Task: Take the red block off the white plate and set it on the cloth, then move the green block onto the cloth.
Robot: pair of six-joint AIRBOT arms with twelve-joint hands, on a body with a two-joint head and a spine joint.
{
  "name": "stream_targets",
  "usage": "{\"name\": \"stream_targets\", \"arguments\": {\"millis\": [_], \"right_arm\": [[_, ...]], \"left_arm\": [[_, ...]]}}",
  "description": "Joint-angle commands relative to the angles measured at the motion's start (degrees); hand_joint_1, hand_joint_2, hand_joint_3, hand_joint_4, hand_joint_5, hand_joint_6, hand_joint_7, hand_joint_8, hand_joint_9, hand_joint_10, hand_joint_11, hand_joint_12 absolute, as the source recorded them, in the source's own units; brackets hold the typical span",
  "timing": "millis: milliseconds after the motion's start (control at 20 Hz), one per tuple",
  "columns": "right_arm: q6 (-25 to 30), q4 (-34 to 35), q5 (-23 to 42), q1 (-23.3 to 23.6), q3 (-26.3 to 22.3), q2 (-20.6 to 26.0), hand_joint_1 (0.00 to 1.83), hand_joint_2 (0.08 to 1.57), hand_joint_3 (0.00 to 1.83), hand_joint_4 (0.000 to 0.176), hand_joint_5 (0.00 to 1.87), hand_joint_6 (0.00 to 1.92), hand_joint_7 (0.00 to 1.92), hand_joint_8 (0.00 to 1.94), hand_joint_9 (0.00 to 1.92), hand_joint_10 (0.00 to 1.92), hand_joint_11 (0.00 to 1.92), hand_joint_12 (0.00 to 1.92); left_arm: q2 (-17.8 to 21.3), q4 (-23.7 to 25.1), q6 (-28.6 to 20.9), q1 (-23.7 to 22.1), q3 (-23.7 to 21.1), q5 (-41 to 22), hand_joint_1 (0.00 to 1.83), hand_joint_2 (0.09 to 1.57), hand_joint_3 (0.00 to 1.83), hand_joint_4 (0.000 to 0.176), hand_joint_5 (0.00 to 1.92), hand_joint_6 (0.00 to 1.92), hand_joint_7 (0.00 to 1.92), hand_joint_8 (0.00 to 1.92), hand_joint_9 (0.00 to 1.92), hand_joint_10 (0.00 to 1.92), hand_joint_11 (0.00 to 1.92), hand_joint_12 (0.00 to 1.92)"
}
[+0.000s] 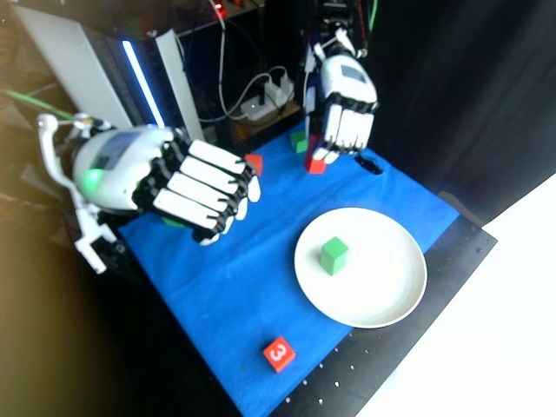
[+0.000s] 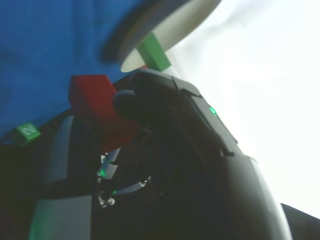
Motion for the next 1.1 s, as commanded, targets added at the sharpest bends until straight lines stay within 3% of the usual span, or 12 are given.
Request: {"name": "stream_targets", "arguments": {"millis": [0,50,100,150,200,300,450,500,650,750,900,1050], "right_arm": [[-0.2,-1.0,-7.0,0.7,-0.1,0.2,1.21,0.95,0.0,0.0,0.52,1.0,0.61,1.18,0.61,1.43,0.59,1.81],[-0.2,-1.0,-7.0,0.7,-0.1,0.2,1.21,0.95,0.0,0.0,0.51,1.0,0.6,1.18,0.6,1.43,0.56,1.81],[-0.2,-1.0,-7.0,0.7,-0.1,0.2,1.21,0.96,0.0,0.0,0.51,1.0,0.6,1.18,0.6,1.43,0.57,1.81],[-0.2,-1.0,-7.0,0.7,-0.1,0.2,1.22,0.95,0.0,0.0,0.51,1.0,0.6,1.18,0.61,1.44,0.58,1.82],[-0.2,-1.0,-7.0,0.7,-0.1,0.2,1.21,0.95,0.0,0.0,0.52,0.99,0.62,1.17,0.61,1.44,0.59,1.81],[-0.2,-1.0,-7.0,0.7,-0.1,0.2,1.21,0.94,0.0,0.0,0.52,0.97,0.61,1.15,0.59,1.43,0.53,1.85],[-0.2,-1.0,-7.0,0.7,0.0,0.2,1.23,0.94,0.0,0.0,0.51,0.96,0.59,1.13,0.58,1.39,0.53,1.79],[-0.2,-1.0,-7.0,0.7,0.0,0.2,1.24,0.94,0.0,0.0,0.5,0.97,0.58,1.15,0.59,1.39,0.55,1.77],[-0.2,-1.0,-7.0,0.7,0.1,0.2,1.23,0.94,0.0,0.0,0.48,1.03,0.56,1.24,0.61,1.44,0.63,1.73],[-0.2,-1.0,-7.0,0.7,0.2,0.2,1.24,0.95,0.0,0.0,0.46,1.04,0.53,1.24,0.57,1.44,0.59,1.74],[-0.2,-1.0,-6.3,0.7,1.0,0.2,1.27,0.92,0.0,0.0,0.46,1.07,0.51,1.18,0.47,1.43,0.48,1.77],[-0.2,-1.1,-3.3,1.6,2.6,-0.3,1.23,0.94,0.0,0.0,0.45,0.96,0.48,1.0,0.4,1.28,0.39,1.74]], "left_arm": [[-0.1,0.3,-0.2,-0.5,-0.2,-7.1,1.16,1.27,0.0,0.0,0.67,1.37,0.71,1.49,0.62,1.53,0.57,1.79],[-0.2,0.3,-0.2,-0.5,-0.2,-7.0,1.11,1.29,0.0,0.015,0.64,1.44,0.69,1.5,0.5,1.41,0.39,1.76],[-0.2,0.2,-0.2,-0.5,-0.2,-6.8,0.91,1.21,0.0,0.0,0.49,1.02,0.5,0.96,0.33,1.12,0.11,1.62],[-0.2,0.1,-0.2,-0.5,-0.2,-6.8,0.82,1.16,0.0,0.0,0.48,0.78,0.48,0.64,0.28,0.93,0.02,1.53],[-0.2,0.1,-0.2,-0.5,-0.2,-6.8,0.76,1.11,0.0,0.032,0.46,0.55,0.44,0.34,0.22,0.7,0.0,1.35],[-0.2,0.0,-0.2,-0.5,-0.2,-6.9,0.69,1.03,0.0,0.065,0.45,0.22,0.37,0.05,0.21,0.42,0.0,1.2],[-0.2,-0.3,-0.2,-0.5,-0.2,-7.3,0.69,0.98,0.0,0.089,0.41,0.03,0.33,0.0,0.25,0.23,0.0,1.14],[-0.2,-0.4,-0.2,-0.5,-0.2,-7.5,0.71,0.98,0.0,0.107,0.4,0.01,0.32,0.0,0.27,0.16,0.0,1.11],[-0.2,-1.3,-0.2,-0.5,-0.1,-8.5,0.61,1.05,0.01,0.104,0.42,0.01,0.3,0.0,0.27,0.12,0.0,1.04],[-0.2,-1.8,-0.2,-0.5,0.1,-9.3,0.59,1.09,0.01,0.1,0.44,0.01,0.34,0.01,0.3,0.12,0.0,1.05],[0.0,-2.8,-0.2,-0.2,0.1,-10.8,0.57,1.13,0.0,0.106,0.47,0.02,0.37,0.01,0.32,0.09,0.0,1.03],[0.3,-3.7,-0.2,0.2,0.2,-11.9,0.52,1.16,0.01,0.088,0.46,0.0,0.37,0.0,0.35,0.07,0.0,1.07]]}}
